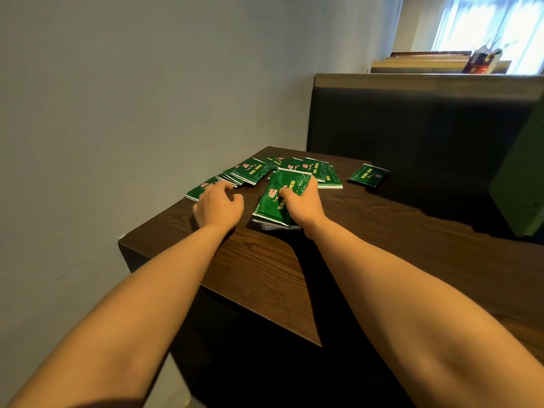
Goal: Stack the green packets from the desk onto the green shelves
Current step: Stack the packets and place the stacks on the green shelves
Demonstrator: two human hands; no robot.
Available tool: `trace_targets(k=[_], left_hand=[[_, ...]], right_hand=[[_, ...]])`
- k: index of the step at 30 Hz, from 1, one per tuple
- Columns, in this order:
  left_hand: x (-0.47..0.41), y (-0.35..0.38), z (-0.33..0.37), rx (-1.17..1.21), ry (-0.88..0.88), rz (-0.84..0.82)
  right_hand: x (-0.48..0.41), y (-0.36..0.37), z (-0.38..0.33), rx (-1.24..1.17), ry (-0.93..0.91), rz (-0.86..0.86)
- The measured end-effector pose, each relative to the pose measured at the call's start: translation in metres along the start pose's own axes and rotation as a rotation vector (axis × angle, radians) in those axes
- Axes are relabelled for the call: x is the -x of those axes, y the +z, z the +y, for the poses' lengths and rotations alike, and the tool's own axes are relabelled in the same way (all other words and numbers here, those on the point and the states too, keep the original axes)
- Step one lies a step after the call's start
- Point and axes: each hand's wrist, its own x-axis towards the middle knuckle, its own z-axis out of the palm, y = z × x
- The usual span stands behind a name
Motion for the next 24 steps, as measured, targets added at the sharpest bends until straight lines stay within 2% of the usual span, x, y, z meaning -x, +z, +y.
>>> trace_targets(k=[6,8,13,18,22,24], left_hand=[[-0.030,0.009,-0.032,-0.384,-0.110,-0.129],[-0.033,0.013,-0.038,-0.392,-0.120,-0.164],[-0.026,0.011,-0.035,-0.209,0.055,0.016],[-0.020,0.007,-0.033,-0.123,0.027,0.025],[-0.019,0.007,-0.033,-0.318,-0.111,-0.091],[-0.019,0.007,-0.031,-0.331,-0.101,-0.136]], right_hand=[[-0.014,0.004,0.010,0.106,0.008,0.026],[-0.019,0.004,0.012,0.127,0.007,0.023],[-0.020,0.003,0.012,0.158,-0.013,0.004],[-0.016,0.002,0.013,0.149,-0.035,0.001],[-0.016,0.002,0.013,0.144,-0.049,-0.004],[-0.016,0.002,0.014,0.149,-0.057,-0.002]])
